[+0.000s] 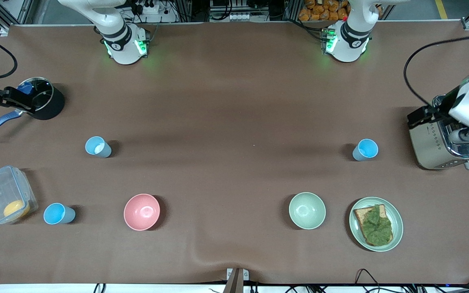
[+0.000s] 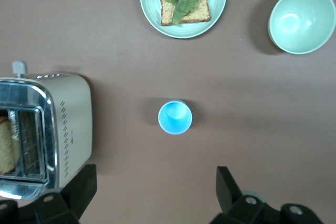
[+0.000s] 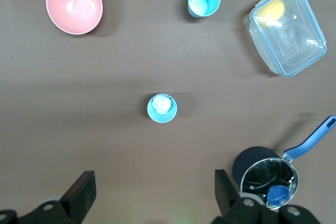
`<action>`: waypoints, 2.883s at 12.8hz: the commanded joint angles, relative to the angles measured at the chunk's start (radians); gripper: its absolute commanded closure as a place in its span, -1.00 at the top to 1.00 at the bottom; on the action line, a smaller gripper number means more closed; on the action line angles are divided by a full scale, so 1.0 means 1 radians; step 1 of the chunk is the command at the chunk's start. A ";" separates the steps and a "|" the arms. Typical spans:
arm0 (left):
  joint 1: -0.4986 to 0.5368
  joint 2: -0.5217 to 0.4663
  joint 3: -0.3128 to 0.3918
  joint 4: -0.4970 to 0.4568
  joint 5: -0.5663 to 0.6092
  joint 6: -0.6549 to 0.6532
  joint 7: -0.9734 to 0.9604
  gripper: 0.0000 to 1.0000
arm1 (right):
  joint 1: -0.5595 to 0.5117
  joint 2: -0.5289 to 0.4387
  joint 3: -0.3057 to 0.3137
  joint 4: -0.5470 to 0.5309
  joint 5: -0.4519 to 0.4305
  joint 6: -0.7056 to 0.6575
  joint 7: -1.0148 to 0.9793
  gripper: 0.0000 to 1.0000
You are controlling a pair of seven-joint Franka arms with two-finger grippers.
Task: Stack blue cups with both arms
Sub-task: 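Reach the left gripper toward the blue cup beside the toaster, then grasp the blue cup with the left gripper while the right gripper reaches another cup, then grasp the second blue cup with the right gripper and lift both cups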
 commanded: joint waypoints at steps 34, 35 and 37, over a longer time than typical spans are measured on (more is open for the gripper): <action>0.063 0.145 -0.049 -0.545 0.009 0.730 0.030 -1.00 | -0.115 0.276 0.003 -0.571 0.008 0.714 -0.155 1.00; 0.062 0.137 -0.053 -0.531 0.009 0.706 0.024 -1.00 | -0.118 0.293 0.003 -0.571 0.010 0.719 -0.171 1.00; 0.062 0.114 -0.065 -0.482 -0.002 0.622 0.023 -1.00 | -0.120 0.310 0.003 -0.571 0.024 0.719 -0.180 1.00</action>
